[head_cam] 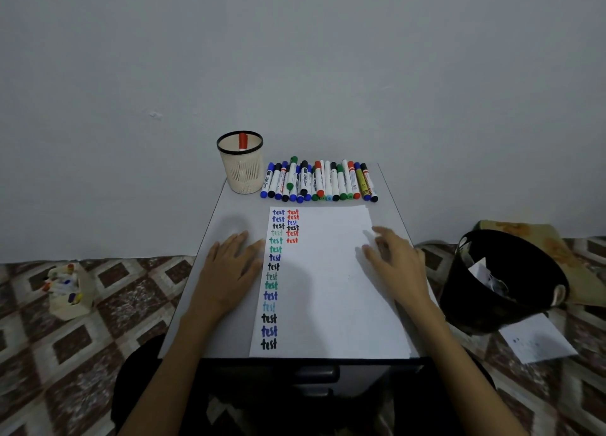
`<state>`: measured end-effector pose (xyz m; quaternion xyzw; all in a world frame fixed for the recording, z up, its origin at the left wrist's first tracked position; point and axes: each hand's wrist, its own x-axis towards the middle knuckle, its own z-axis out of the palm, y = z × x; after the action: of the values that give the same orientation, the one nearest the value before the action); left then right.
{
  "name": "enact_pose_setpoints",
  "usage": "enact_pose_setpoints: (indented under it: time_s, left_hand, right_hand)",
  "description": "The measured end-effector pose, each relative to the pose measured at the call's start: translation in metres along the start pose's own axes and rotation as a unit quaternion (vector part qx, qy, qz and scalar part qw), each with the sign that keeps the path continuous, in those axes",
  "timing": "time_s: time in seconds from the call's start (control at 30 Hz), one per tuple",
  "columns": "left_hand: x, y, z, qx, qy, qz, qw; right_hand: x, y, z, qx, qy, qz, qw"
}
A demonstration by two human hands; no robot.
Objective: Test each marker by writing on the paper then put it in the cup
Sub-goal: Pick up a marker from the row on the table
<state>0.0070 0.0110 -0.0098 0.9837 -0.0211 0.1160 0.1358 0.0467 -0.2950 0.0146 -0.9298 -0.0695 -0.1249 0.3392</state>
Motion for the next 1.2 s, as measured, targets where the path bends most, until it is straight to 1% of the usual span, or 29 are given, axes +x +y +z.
enact_pose_setpoints:
  time_s: [0.07, 0.1, 0.13, 0.2, 0.27, 0.3, 0.33, 0.4, 0.5, 0.57, 0.7, 0.8, 0.87, 0.93, 1.03, 1.2]
  left_hand:
    - [0.000, 0.000, 0.000, -0.014, 0.015, -0.008, 1.000]
    - [0.000, 0.000, -0.001, -0.019, 0.019, -0.010, 1.000]
    - [0.000, 0.000, -0.001, -0.022, 0.021, -0.010, 0.999]
    - [-0.001, 0.001, -0.001, -0.027, 0.022, -0.010, 0.999]
    - [-0.001, 0.001, -0.001, -0.033, 0.025, -0.010, 0.999]
    - [-0.001, 0.001, -0.001, -0.036, 0.026, -0.011, 0.999]
    - [-0.001, 0.000, -0.001, -0.039, 0.026, -0.011, 0.999]
    - [0.000, 0.000, -0.002, -0.041, 0.027, -0.012, 0.999]
    - [0.001, 0.000, -0.002, -0.054, 0.036, -0.012, 0.998]
    - [0.000, 0.002, -0.002, -0.063, 0.044, -0.009, 0.997]
    - [-0.001, 0.004, -0.005, -0.073, 0.045, -0.009, 0.996]
    - [-0.001, 0.005, -0.005, -0.059, 0.025, -0.008, 0.998]
    - [-0.001, 0.003, -0.005, -0.044, 0.008, -0.004, 0.999]
    - [-0.002, 0.003, -0.006, -0.032, 0.001, 0.000, 0.999]
    - [-0.001, 0.004, -0.008, -0.028, 0.001, 0.000, 1.000]
    - [-0.001, 0.003, -0.007, -0.028, -0.001, 0.005, 1.000]
  right_hand:
    - [0.027, -0.001, -0.001, 0.028, 0.011, 0.027, 0.999]
    - [0.044, 0.000, 0.001, 0.022, 0.011, 0.034, 0.999]
    - [0.060, 0.000, 0.003, -0.001, 0.004, 0.035, 0.999]
    - [0.087, 0.000, 0.010, -0.065, -0.036, 0.032, 0.997]
    - [0.104, 0.002, 0.017, -0.147, -0.081, 0.033, 0.985]
    - [0.109, 0.004, 0.021, -0.182, -0.091, 0.030, 0.979]
    - [0.111, 0.006, 0.025, -0.203, -0.088, 0.025, 0.975]
    - [0.110, 0.007, 0.030, -0.207, -0.044, 0.019, 0.977]
    - [0.103, 0.010, 0.036, -0.180, 0.060, 0.004, 0.982]
    - [0.098, 0.013, 0.037, -0.159, 0.102, -0.004, 0.982]
    - [0.095, 0.015, 0.034, -0.093, 0.126, 0.009, 0.988]
    - [0.096, 0.015, 0.036, -0.027, 0.129, 0.043, 0.990]
    - [0.095, 0.013, 0.036, 0.006, 0.149, 0.061, 0.987]
    - [0.093, 0.008, 0.033, 0.056, 0.188, 0.074, 0.978]
    - [0.086, -0.002, 0.025, 0.148, 0.255, 0.085, 0.952]
    - [0.065, -0.026, 0.010, 0.298, 0.328, 0.039, 0.896]
